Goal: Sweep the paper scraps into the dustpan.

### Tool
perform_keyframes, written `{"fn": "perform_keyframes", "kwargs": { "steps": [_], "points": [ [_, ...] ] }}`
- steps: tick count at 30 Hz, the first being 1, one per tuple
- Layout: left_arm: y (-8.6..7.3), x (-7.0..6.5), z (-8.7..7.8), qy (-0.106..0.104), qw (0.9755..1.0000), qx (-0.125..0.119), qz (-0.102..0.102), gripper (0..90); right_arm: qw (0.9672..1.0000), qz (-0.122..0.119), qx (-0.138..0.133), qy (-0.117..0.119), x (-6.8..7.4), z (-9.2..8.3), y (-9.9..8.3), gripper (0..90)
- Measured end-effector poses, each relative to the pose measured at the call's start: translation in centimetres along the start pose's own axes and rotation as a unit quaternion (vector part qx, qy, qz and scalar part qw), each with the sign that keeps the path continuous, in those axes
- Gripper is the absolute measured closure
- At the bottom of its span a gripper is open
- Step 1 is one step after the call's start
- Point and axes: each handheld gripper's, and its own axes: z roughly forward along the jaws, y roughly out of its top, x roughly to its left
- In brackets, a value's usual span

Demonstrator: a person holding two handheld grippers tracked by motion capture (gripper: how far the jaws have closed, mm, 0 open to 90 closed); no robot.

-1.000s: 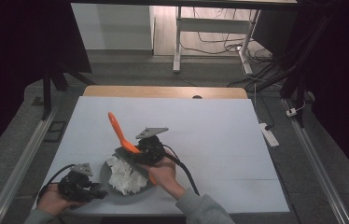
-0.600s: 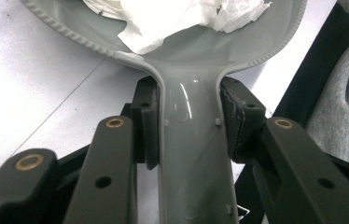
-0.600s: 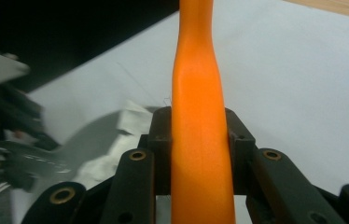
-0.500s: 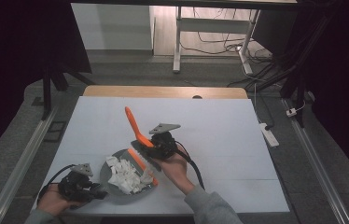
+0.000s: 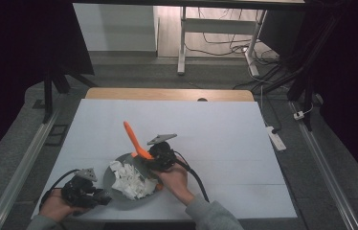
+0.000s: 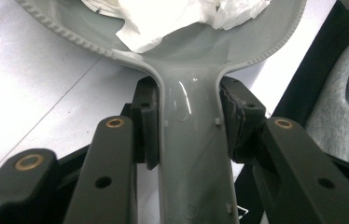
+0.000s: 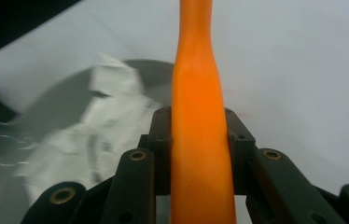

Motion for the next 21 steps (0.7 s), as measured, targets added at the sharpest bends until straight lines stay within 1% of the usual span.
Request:
{"fn": "perform_keyframes", "kwargs": {
  "steps": [2, 3, 5, 7, 10, 13, 18, 21],
  "points": [
    [0.0, 0.0, 0.0, -0.001, 1.0000, -0.002, -0.001, 61.6, 0.9999, -0.010, -0.003, 0.009, 0.9, 0.4, 0.3, 71.1],
    [-0.1, 0.0, 0.0, -0.002, 1.0000, -0.003, -0.001, 61.6, 0.9998, -0.012, -0.005, 0.016, 1.2, 0.5, 0.4, 71.1],
    [-0.1, 0.1, 0.0, -0.003, 1.0000, -0.003, -0.001, 61.6, 0.9994, -0.007, -0.015, 0.030, 1.6, 0.4, 0.7, 71.0],
    [-0.1, 0.2, 0.0, -0.004, 1.0000, -0.004, -0.001, 61.6, 0.9991, -0.014, -0.028, 0.030, 1.6, -0.1, 0.8, 71.0],
    [-0.2, 0.2, 0.1, -0.004, 1.0000, -0.003, -0.001, 61.6, 0.9983, -0.019, -0.049, 0.026, 1.1, -1.3, 1.0, 71.0],
    [-0.1, 0.1, 0.1, -0.004, 1.0000, -0.002, -0.002, 61.6, 0.9969, -0.030, -0.071, 0.018, 0.3, -2.7, 1.0, 71.0],
    [-0.1, 0.2, 0.1, -0.003, 1.0000, -0.002, -0.003, 61.6, 0.9949, -0.024, -0.096, 0.015, -0.7, -4.8, 1.1, 71.0],
    [-0.1, 0.2, 0.1, -0.004, 1.0000, -0.001, -0.003, 61.6, 0.9945, -0.021, -0.102, 0.010, -1.2, -5.7, 1.0, 71.1]
  ]
}}
